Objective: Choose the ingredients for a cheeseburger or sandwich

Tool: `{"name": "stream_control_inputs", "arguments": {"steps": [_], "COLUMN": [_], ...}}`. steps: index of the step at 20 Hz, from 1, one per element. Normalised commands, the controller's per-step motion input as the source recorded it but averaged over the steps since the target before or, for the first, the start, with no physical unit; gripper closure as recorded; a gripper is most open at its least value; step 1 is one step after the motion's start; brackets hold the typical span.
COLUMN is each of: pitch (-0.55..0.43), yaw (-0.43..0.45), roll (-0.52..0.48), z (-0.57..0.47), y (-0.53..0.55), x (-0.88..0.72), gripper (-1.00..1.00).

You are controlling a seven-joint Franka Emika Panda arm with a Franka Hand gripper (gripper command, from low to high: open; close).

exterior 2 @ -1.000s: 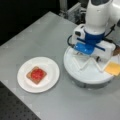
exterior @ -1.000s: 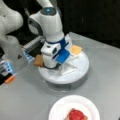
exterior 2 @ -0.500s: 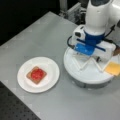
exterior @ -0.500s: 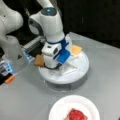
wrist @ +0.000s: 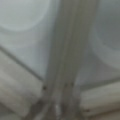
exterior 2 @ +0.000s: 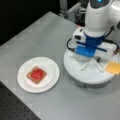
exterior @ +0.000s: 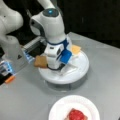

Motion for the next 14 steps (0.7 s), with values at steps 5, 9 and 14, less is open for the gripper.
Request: {"name": "stream_control_inputs", "arguments": {"steps": [5,9,14], "pitch": [0.102,0.109,0.122], "yaw": [0.329,0.292,0.298], "roll": [-0.014,0.001,0.020], "z": [-0.23,-0.23,-0.23], "y": [0.01,-0.01,-0.04], "x": [-0.14,-0.16,-0.16], "gripper": [-1.00,-1.00,-1.00]}}
